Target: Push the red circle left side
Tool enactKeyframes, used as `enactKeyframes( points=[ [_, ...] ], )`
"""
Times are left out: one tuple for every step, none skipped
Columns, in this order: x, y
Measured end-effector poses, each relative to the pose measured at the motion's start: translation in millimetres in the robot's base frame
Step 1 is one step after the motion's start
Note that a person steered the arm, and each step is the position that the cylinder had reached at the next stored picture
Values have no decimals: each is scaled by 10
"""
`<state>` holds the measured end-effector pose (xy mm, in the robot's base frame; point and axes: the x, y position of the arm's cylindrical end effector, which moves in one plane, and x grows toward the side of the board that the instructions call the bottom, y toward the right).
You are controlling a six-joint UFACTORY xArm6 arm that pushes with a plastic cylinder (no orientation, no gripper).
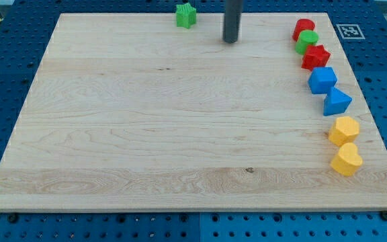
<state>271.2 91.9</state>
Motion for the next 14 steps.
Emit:
enactKeyframes(
  points=[
    [-175,444],
    [-643,501],
    [-792,666],
    [-455,1247],
    [-334,1614],
    [-367,1809],
    [-189,1812],
    [-18,1812],
    [-18,1736],
    [101,1366],
    [11,1324],
    [-127,1173],
    [57,1140],
    [61,996]
  ],
)
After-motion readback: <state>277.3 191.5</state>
